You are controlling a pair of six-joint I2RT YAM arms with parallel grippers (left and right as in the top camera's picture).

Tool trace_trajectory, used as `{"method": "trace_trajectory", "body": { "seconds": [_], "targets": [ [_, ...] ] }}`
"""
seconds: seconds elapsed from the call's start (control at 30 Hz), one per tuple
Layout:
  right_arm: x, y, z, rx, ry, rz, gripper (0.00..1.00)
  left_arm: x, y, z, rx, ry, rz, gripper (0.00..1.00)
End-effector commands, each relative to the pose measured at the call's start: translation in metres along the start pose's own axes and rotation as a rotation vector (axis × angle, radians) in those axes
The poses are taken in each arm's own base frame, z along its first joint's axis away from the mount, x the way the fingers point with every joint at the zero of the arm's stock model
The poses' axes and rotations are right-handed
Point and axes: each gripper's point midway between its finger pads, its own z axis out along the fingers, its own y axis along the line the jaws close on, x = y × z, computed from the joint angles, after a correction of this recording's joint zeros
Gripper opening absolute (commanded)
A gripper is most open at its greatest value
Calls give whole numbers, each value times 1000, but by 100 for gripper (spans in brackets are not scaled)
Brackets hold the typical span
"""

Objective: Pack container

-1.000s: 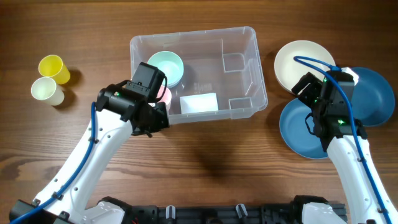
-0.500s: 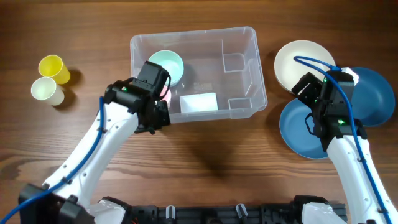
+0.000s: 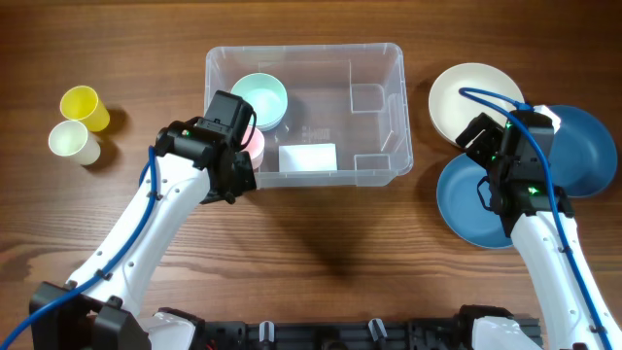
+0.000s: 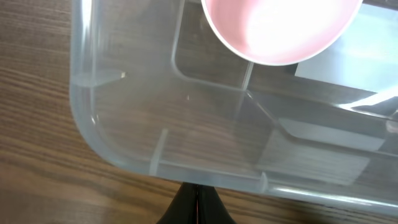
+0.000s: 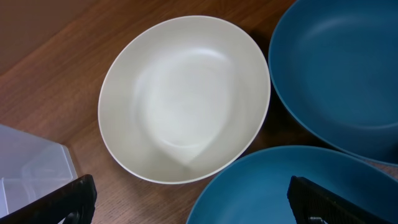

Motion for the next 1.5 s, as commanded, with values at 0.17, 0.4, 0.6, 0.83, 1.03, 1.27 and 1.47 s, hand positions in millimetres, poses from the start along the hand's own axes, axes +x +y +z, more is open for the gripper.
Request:
{"method": "trace_trajectory", "body": {
  "seconds": [0.17,0.4,0.6,0.83,1.03,1.27,1.47],
  "targets": [
    [-7,2,-1,-3,-14,-1,100,11,22,-17,-4,10,-61,4],
    [-7,2,-1,-3,-15,-1,100,-11,79,-37,-71,-109,-237,4],
    [-7,2,-1,-3,-14,0,100,-51,156,-52,-275,-309,-438,4],
    [-7,2,-1,-3,-15,0,100,-102,202,-71,-261,-533,-591,4],
    [-7,2,-1,-3,-15,-1,100,-138,239,-88,-296,-678,-524,4],
    [-7,2,-1,-3,-14,-1,100,-159,263,-65,-336,-642,-354,4],
    [-7,2,-1,-3,-14,-1,100,-175,243,-11,-240,-527,-28,11]
  ]
}}
